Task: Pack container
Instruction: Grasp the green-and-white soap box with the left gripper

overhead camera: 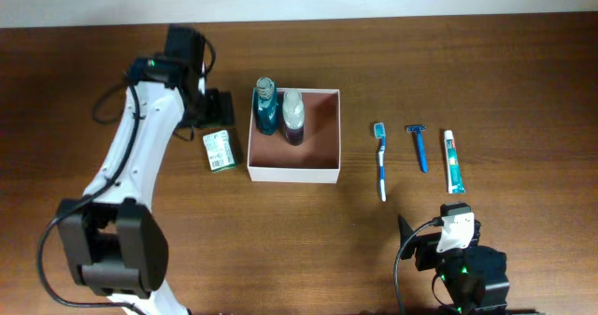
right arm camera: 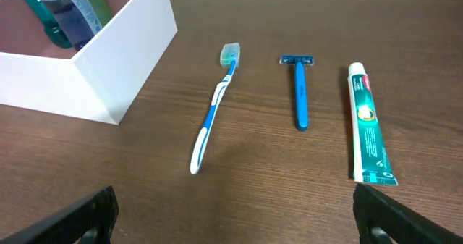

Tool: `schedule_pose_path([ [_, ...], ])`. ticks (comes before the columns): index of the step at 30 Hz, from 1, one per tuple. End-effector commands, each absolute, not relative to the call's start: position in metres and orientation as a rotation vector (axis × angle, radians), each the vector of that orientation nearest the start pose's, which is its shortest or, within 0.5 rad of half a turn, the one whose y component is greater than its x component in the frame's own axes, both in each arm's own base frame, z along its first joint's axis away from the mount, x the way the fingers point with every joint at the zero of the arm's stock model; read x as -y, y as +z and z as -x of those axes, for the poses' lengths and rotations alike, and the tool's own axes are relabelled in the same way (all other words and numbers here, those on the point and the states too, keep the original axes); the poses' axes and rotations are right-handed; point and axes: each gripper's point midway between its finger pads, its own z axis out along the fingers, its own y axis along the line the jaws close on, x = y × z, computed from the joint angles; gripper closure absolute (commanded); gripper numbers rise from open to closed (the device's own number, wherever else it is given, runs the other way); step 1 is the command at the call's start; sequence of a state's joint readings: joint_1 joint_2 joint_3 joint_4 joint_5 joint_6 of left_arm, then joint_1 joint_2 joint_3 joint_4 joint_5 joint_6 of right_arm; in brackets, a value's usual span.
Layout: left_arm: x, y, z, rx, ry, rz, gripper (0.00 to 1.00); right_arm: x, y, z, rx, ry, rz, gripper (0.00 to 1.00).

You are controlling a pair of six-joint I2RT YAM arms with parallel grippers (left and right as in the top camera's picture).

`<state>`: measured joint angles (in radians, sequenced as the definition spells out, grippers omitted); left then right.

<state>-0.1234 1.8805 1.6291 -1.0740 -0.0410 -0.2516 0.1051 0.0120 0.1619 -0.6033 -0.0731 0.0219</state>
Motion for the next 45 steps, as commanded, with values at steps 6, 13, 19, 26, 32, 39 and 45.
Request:
schedule_pose_path([
  [6, 0.059, 0.045, -0.388, -2.959, -0.144, 0.222, 0.06, -0.034, 0.104, -0.208, -2.017, 0.153, 0.129, 0.01],
  [13, 0.060, 0.014, -0.387, -2.992, -0.149, 0.262, 0.19, -0.034, 0.104, -0.208, -2.018, 0.153, 0.129, 0.01],
  [19, 0.060, 0.009, -0.388, -2.997, -0.146, 0.268, 0.37, -0.034, 0.104, -0.208, -2.018, 0.153, 0.129, 0.01],
  [26, 0.059, 0.000, -0.386, -3.017, -0.136, 0.271, 0.32, -0.034, 0.104, -0.208, -2.018, 0.153, 0.129, 0.01],
  [32, 0.057, -0.015, -0.378, -3.068, -0.120, 0.280, 0.54, -0.034, 0.104, -0.208, -2.018, 0.153, 0.129, 0.01],
  [39, 0.050, 0.021, -0.383, -3.057, -0.121, 0.254, 0.76, -0.034, 0.104, -0.208, -2.018, 0.153, 0.129, 0.01],
  [45, 0.047, 0.104, -0.386, -2.995, -0.093, 0.178, 0.79, -0.034, 0.104, -0.208, -2.018, 0.153, 0.130, 0.01],
])
